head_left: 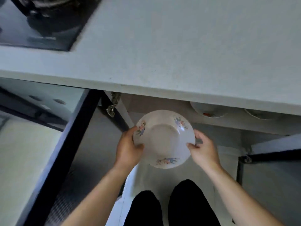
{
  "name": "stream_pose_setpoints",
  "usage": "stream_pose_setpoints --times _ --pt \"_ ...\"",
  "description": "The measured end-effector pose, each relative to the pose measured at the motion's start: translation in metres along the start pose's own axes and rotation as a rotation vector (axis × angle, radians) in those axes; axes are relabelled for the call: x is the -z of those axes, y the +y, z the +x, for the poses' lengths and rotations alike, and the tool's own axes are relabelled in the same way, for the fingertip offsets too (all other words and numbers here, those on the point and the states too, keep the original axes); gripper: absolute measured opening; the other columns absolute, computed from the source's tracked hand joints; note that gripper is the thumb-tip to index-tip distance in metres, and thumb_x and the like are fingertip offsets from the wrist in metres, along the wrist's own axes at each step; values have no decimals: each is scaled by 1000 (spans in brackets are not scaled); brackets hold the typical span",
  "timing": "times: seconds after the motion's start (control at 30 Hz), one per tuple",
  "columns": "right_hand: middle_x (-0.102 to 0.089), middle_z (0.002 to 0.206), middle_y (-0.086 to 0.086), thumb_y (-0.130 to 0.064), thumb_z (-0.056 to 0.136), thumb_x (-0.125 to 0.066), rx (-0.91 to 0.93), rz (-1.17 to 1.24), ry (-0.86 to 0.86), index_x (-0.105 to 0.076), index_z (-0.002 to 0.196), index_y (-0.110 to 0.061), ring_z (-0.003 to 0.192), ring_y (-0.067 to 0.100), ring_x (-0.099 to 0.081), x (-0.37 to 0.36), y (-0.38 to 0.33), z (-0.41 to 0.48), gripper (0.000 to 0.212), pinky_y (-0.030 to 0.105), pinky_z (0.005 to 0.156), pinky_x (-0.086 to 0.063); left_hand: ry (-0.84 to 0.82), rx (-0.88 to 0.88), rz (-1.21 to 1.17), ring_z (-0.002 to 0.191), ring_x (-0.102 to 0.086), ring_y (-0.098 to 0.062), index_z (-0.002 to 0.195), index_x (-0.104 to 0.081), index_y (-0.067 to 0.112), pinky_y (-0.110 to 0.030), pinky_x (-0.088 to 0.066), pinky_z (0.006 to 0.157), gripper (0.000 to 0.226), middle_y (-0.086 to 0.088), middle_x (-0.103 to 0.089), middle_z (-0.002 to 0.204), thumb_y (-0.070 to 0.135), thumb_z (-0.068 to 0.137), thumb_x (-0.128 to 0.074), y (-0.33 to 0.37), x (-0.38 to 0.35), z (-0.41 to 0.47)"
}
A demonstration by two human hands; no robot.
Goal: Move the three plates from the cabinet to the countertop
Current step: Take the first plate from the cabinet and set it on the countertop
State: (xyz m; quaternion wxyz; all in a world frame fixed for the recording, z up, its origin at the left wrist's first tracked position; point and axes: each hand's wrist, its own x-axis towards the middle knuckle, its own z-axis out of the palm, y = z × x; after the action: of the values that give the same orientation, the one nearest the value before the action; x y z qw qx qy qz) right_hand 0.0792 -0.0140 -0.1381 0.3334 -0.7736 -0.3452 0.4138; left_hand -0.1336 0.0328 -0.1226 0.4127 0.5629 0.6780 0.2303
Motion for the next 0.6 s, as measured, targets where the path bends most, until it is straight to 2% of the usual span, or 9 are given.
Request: stream_pose_setpoints --times 0.07,0.17,0.3,0.43,0.47,0.53,0.6 --pt "-63 96 -15 -4 81 -64 -32 -16 -28 -54 125 -23 76 16 -69 14 -20 -31 49 29 72 -55 -38 28 26 84 -61 -17 106 -58 32 -26 -45 71 43 11 -57 87 7 70 -61 25 24 -29" --pt "-57 84 -25 -4 82 -64 -54 -42 -70 -53 127 -26 74 16 -69 37 -59 -79 51 28 70 -55 -42 81 105 96 -57 -19 120 -53 29 -33 -49 76 51 8 -54 100 8 74 -61 51 60 -65" --pt "-57 75 -25 -4 83 -62 -41 -76 -112 -53 126 -30 74 20 -69 66 -110 -128 51 34 64 -59 -38 129 103 100 -52 -13 119 -52 33 -28 -46 75 50 14 -50 105 12 76 -63 84 101 -107" --pt "-69 89 2 -5 83 -61 25 -69 -138 -52 126 -34 68 34 -65 91 -153 -153 52 35 55 -53 -12 185 55 96 -55 -12 131 -46 31 -24 -48 69 60 8 -49 121 11 78 -64 119 132 -134" --pt "-68 85 1 -5 83 -61 42 -75 -135 -52 126 -33 67 33 -65 97 -163 -157 52 33 53 -51 -2 192 31 97 -57 -14 132 -45 31 -23 -49 66 61 7 -49 123 10 77 -63 128 138 -139" --pt "-61 78 -19 -6 83 -62 90 -95 -121 -52 127 -31 63 25 -66 108 -184 -162 51 30 56 -52 17 178 -3 100 -59 -15 132 -45 32 -27 -53 66 64 7 -52 122 8 76 -63 147 150 -147" --pt "-61 80 -23 -7 82 -63 133 -94 -114 -53 126 -30 67 23 -68 120 -203 -167 51 32 62 -54 41 153 -26 99 -60 -15 131 -45 33 -30 -55 68 64 7 -54 122 8 74 -64 165 160 -154"
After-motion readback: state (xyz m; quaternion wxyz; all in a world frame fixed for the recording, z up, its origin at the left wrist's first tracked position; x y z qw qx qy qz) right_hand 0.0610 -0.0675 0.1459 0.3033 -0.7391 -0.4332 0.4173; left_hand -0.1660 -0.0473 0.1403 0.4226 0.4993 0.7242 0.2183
